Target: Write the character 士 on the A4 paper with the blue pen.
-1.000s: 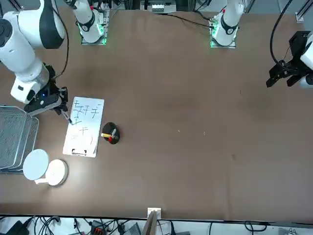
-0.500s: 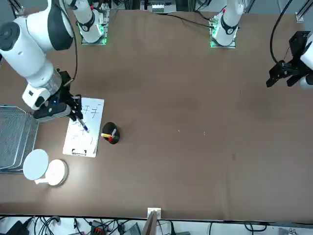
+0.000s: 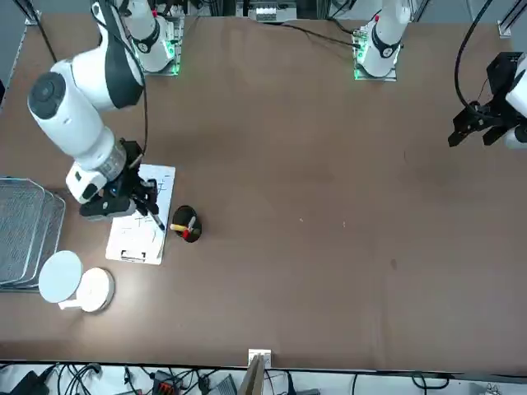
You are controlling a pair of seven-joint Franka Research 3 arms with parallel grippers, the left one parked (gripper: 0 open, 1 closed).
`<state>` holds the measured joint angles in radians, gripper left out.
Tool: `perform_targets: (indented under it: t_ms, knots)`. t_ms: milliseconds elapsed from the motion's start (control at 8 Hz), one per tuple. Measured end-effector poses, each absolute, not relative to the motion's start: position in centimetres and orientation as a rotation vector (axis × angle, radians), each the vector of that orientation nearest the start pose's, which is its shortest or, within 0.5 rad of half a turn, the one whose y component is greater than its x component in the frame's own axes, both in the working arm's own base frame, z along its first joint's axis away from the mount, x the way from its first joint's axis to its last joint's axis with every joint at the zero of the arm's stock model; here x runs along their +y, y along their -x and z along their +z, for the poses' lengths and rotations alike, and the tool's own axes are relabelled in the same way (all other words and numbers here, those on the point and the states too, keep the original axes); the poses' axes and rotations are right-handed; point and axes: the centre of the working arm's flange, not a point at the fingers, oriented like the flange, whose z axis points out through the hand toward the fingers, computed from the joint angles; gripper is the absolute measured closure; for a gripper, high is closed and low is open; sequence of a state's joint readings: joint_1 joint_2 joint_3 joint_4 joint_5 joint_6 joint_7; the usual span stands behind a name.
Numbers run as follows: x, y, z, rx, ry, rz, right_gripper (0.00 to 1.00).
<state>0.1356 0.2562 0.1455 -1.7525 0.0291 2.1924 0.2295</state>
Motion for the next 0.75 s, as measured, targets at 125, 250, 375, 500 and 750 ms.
perform_targets:
  t_ms: [125, 250, 375, 500, 750]
  knots:
    - [17.9, -62.5, 43.2, -0.009, 3.023, -0.225, 0.80]
    - [18.5, -62.5, 42.5, 0.020, 3.022, -0.203, 0.80]
    - [19.2, -62.3, 42.1, 0.051, 3.018, -0.188, 0.80]
    - [19.8, -62.2, 41.8, 0.076, 3.015, -0.176, 0.80]
    - [19.9, -61.7, 41.4, 0.096, 3.026, -0.120, 0.80]
